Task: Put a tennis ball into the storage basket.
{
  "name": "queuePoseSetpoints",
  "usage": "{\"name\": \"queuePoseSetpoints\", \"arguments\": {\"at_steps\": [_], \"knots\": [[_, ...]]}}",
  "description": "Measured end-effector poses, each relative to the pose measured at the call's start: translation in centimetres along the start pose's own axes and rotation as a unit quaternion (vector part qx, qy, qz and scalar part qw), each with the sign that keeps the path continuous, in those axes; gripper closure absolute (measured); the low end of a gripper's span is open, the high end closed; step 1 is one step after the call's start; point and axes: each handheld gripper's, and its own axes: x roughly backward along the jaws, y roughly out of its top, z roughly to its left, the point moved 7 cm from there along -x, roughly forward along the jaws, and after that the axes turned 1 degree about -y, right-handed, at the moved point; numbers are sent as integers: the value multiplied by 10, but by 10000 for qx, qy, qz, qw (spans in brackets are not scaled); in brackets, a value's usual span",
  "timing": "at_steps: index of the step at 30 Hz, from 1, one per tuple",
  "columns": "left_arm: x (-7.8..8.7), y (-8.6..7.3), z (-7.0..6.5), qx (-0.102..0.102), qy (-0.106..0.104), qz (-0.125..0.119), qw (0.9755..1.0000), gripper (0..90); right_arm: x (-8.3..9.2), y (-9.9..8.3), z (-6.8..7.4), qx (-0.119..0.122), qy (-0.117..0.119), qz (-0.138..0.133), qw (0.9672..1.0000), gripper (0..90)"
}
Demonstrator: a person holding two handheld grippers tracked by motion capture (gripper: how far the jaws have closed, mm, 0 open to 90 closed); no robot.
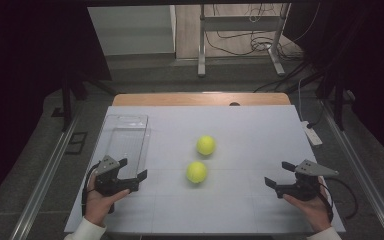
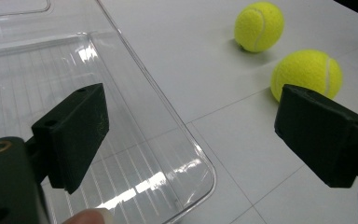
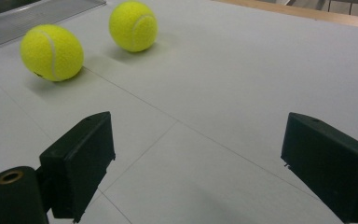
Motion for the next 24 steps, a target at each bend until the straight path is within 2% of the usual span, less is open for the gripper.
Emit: {"name": "queuePoseSetpoints", "arguments": {"at_steps": [10, 24], "knots": [[3, -1, 2, 9, 31, -28, 10000, 110, -4, 0, -1, 20, 15, 59, 10000, 101], [4, 2, -4, -78, -10, -88, 9999, 110, -2, 0, 3, 42, 28, 74, 10000, 108]]}}
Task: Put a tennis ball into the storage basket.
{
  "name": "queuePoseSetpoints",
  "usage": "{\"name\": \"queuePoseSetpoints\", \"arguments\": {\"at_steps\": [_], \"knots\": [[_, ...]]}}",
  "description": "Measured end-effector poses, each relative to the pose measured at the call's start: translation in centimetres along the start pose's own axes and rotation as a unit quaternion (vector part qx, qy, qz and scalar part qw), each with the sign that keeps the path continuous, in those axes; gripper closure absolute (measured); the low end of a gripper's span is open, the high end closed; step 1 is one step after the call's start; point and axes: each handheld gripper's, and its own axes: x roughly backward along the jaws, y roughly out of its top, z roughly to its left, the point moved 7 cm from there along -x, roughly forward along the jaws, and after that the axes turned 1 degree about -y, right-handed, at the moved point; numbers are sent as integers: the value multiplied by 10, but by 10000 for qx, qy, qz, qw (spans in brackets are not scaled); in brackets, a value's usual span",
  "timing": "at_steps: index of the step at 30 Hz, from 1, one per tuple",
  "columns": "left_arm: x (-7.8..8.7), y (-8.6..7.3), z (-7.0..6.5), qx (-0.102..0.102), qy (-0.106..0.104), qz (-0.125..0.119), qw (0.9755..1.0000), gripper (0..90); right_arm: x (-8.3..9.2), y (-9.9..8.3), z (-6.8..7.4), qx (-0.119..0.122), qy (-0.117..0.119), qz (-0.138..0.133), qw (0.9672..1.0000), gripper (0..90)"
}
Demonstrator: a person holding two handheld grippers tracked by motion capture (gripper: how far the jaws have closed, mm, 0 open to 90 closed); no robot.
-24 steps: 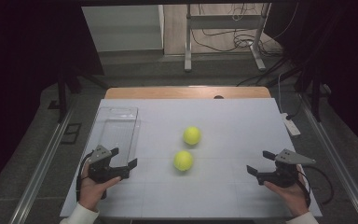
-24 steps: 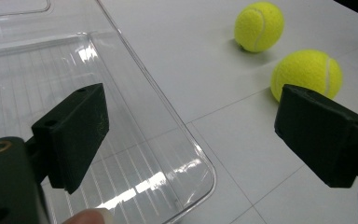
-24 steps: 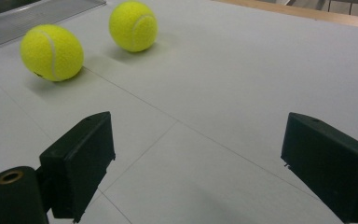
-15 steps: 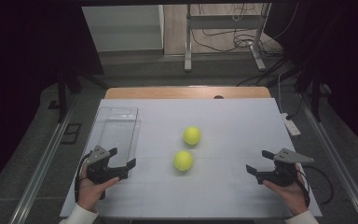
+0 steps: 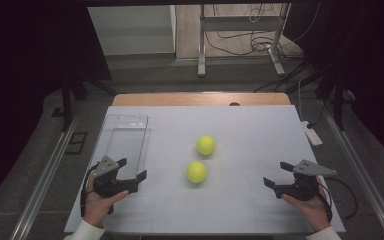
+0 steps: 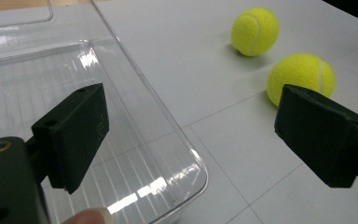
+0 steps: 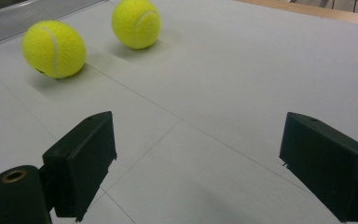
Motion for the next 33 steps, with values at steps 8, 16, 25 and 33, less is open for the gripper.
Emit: {"name": "queuePoseSetpoints", "arguments": {"at_steps": [8, 16, 25, 33], "knots": [[0, 1, 0, 10, 8, 6, 10000, 111, -2, -2, 0, -19, -2, 45, 10000, 111], [1, 3, -2, 13, -7, 2, 10000, 111, -2, -1, -1, -86, -3, 52, 9999, 113], [-5, 9, -3, 47, 75, 147, 9999, 111, -2, -2, -1, -79, 21, 56, 10000, 117], [-9, 14, -5, 82, 86, 207, 9997, 115, -2, -4, -2, -129, 24, 79, 9999, 120]]}}
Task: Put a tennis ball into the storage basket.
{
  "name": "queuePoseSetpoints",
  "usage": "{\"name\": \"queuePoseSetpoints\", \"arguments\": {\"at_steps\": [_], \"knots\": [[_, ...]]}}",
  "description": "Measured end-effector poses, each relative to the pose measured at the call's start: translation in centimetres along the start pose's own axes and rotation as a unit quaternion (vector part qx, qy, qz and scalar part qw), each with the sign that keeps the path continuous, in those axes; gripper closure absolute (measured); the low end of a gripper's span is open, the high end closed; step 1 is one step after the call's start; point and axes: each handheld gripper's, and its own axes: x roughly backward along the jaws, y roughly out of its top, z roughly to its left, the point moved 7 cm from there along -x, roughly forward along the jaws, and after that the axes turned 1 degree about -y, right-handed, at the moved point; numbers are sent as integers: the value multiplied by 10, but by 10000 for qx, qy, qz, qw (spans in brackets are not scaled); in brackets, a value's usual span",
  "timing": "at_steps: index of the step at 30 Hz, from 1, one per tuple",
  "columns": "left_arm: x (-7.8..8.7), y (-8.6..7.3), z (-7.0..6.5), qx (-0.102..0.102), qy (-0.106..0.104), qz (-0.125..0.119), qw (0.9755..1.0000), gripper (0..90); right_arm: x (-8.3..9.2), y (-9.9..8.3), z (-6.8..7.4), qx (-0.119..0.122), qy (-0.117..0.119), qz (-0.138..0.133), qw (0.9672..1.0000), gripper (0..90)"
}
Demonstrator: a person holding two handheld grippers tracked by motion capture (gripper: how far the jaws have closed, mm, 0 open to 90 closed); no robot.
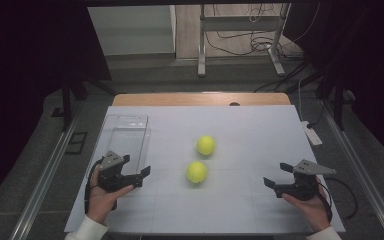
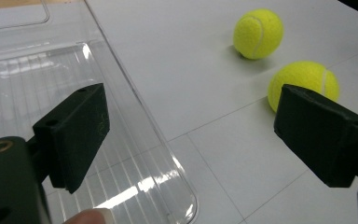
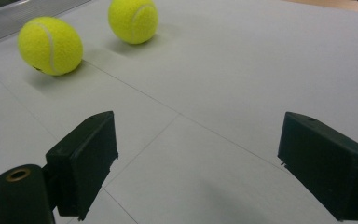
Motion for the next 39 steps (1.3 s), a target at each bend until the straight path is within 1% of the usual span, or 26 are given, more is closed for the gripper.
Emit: {"name": "queuePoseSetpoints", "arguments": {"at_steps": [8, 14, 21, 22, 26, 30, 36, 39], "knots": [[-2, 6, -8, -123, -121, -22, 9998, 115, 0, 0, -1, 0, -32, 11, 10000, 120], [-3, 9, -11, -149, -142, -4, 9998, 119, 0, -1, 0, 29, 3, 13, 10000, 120], [-7, 11, -15, -189, -223, 41, 9996, 118, 0, -1, 0, 30, 6, 12, 10000, 121], [-8, 12, -16, -169, -231, 37, 9996, 118, 0, -1, 0, 32, 7, 11, 10000, 121], [-9, 15, -18, -191, -249, 41, 9995, 118, -1, -1, 0, 59, 21, 13, 10000, 121], [-15, 20, -24, -246, -313, 64, 9992, 117, 0, -1, -1, 47, 28, 0, 10000, 121], [-20, 22, -29, -309, -381, 122, 9987, 117, 0, -1, -2, 45, 22, -3, 10000, 122], [-22, 24, -31, -304, -429, 141, 9985, 117, 0, -1, -2, 41, 15, -5, 10000, 122]]}}
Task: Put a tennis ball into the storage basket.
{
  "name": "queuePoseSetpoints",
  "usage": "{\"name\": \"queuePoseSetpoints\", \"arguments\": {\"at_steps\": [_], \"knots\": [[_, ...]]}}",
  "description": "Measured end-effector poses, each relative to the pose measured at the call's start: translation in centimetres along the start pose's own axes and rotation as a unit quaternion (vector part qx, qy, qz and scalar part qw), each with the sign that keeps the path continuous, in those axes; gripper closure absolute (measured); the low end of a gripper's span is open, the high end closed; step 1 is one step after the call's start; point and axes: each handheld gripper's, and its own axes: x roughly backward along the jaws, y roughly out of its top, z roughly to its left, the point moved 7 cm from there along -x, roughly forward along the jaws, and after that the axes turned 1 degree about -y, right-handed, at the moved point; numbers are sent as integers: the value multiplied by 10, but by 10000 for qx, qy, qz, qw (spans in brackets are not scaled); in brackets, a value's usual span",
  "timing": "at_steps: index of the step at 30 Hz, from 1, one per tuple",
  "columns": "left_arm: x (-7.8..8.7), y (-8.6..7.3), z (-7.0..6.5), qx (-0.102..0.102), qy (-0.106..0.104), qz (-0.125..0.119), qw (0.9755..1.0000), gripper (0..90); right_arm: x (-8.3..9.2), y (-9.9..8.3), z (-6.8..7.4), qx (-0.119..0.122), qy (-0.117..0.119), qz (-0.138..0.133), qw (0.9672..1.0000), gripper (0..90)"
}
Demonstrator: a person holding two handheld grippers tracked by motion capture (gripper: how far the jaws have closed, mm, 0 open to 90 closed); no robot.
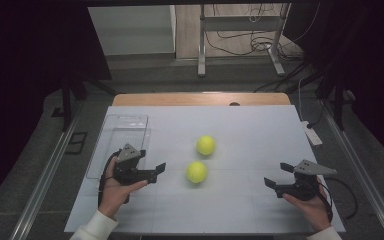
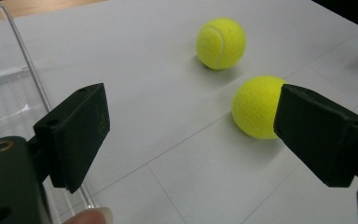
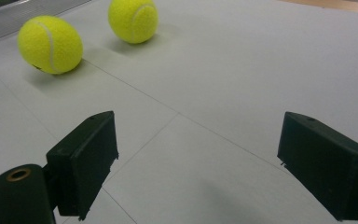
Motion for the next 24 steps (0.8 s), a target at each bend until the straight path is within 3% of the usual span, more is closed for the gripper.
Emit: {"name": "queuePoseSetpoints", "arguments": {"at_steps": [24], "knots": [[-19, 12, -20, -183, -303, 173, 9992, 114, -3, -3, 1, 15, 21, 85, 10000, 122]]}}
